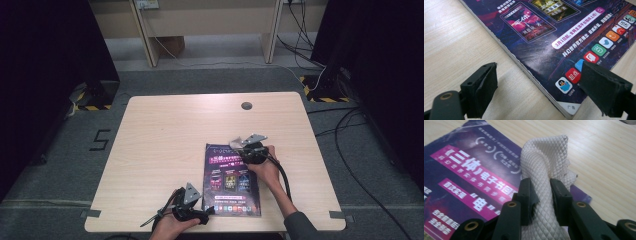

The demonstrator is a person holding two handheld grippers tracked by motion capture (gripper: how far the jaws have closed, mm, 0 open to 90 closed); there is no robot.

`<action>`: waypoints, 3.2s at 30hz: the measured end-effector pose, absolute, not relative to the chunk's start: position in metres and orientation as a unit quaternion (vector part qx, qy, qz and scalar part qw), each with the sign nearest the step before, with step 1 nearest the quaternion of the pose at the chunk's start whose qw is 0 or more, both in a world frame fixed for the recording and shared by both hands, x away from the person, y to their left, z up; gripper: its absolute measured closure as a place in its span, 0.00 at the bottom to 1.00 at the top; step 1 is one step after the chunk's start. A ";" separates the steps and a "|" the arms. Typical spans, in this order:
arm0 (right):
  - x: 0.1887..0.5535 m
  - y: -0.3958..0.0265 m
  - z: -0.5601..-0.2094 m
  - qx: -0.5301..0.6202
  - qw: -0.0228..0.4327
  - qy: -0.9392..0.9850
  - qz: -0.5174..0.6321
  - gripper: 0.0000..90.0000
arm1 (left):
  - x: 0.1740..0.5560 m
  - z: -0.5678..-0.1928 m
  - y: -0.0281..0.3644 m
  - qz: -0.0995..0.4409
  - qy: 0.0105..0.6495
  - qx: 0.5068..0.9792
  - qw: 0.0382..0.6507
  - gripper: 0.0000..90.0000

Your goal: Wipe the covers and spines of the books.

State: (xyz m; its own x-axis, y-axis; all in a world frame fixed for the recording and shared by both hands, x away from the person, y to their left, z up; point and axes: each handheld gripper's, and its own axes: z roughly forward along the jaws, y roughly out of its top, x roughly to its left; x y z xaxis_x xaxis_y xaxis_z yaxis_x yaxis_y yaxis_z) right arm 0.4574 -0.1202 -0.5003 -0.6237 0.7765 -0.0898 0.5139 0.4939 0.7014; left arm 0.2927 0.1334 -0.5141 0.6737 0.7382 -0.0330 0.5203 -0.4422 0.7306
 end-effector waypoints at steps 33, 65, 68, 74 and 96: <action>0.463 -0.030 -0.500 0.322 0.178 0.872 0.323 0.79 | 0.292 -0.514 0.133 0.148 0.376 0.836 0.372 0.15; 0.467 -0.035 -0.497 0.347 0.099 0.862 0.355 0.80 | 0.292 -0.515 0.134 0.148 0.375 0.836 0.372 0.15; 0.467 -0.033 -0.498 0.341 0.109 0.866 0.350 0.82 | 0.292 -0.515 0.134 0.148 0.375 0.836 0.372 0.15; 0.451 -0.021 -0.497 0.298 0.121 0.886 0.336 0.82 | 0.292 -0.515 0.134 0.148 0.375 0.836 0.372 0.15; 0.469 -0.090 -0.496 0.367 0.165 0.859 0.316 0.82 | 0.291 -0.515 0.133 0.152 0.375 0.835 0.373 0.16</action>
State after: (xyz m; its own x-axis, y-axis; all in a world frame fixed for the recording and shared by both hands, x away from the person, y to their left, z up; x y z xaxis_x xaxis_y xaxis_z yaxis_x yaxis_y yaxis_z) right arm 0.4687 -0.0902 -0.4963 -0.6761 0.7351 -0.0502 0.5268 0.5299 0.6646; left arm 0.2912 0.1331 -0.5146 0.6717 0.7403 -0.0254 0.5132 -0.4404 0.7367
